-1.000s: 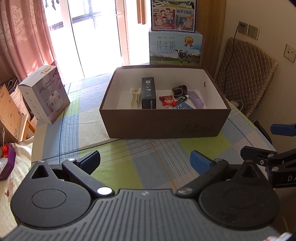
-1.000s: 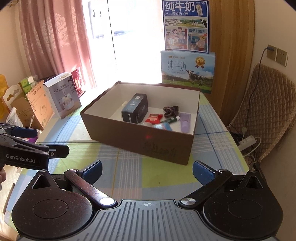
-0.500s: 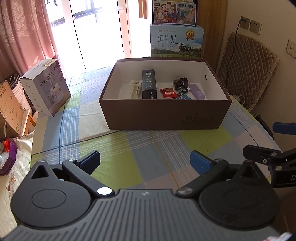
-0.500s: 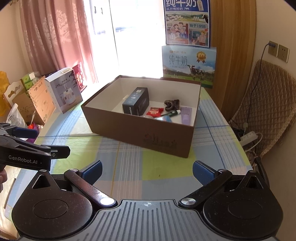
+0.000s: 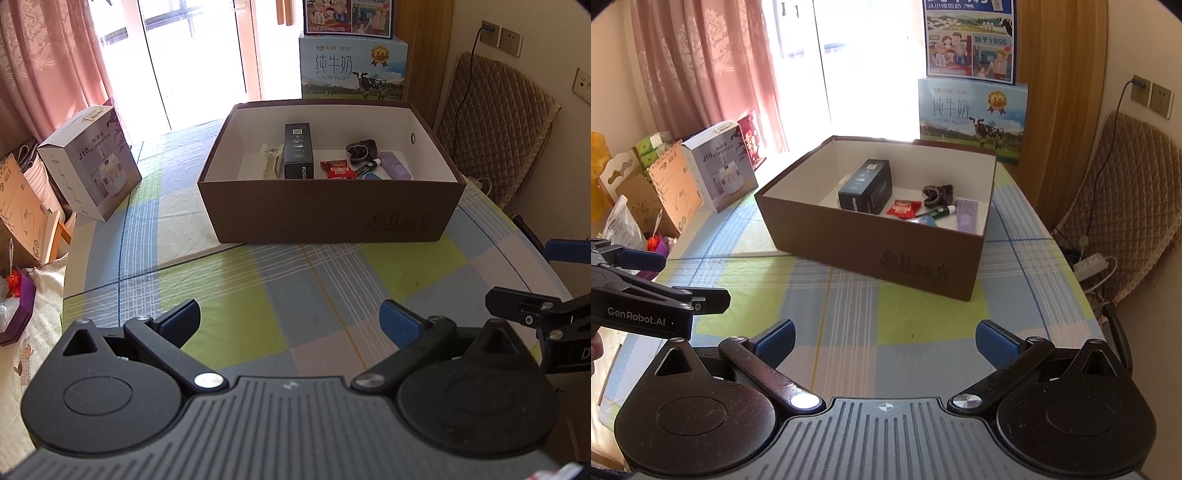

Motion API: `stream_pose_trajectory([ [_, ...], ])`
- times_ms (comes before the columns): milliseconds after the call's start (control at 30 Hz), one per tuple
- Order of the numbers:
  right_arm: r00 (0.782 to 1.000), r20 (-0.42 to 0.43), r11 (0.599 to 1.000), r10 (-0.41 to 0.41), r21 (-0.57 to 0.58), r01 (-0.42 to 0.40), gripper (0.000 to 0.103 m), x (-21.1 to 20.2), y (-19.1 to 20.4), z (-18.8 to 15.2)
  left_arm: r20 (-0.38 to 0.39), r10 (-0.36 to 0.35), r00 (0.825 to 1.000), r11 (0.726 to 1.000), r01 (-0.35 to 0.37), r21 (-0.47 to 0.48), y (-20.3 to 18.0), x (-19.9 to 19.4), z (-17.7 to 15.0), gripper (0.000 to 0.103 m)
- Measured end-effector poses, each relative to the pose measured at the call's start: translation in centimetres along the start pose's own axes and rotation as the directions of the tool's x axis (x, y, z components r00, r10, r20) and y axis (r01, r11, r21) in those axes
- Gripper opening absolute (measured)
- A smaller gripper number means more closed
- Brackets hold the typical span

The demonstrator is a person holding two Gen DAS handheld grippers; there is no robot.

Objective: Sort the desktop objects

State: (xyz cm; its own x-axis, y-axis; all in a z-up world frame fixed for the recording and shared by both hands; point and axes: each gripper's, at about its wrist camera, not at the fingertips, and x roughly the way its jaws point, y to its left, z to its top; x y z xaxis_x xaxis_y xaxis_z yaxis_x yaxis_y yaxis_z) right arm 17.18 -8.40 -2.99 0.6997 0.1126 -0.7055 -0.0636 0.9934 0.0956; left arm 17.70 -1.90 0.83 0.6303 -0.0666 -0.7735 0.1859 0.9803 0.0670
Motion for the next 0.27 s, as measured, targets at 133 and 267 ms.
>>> stream_pose_trajectory([
  [133, 1.0, -0.004, 1.0, -0.002, 0.004, 0.002, 0.101, 0.08, 0.04, 0.09, -0.001, -0.004, 1.0, 1.0, 0.004, 0.004, 0.16, 0.11, -0.01, 0.102],
  [267, 1.0, -0.006, 1.0, -0.006, 0.006, 0.006, 0.101, 0.25, 0.08, 0.16, 0.004, -0.008, 1.0, 1.0, 0.008, 0.013, 0.24, 0.17, 0.07, 0.102],
])
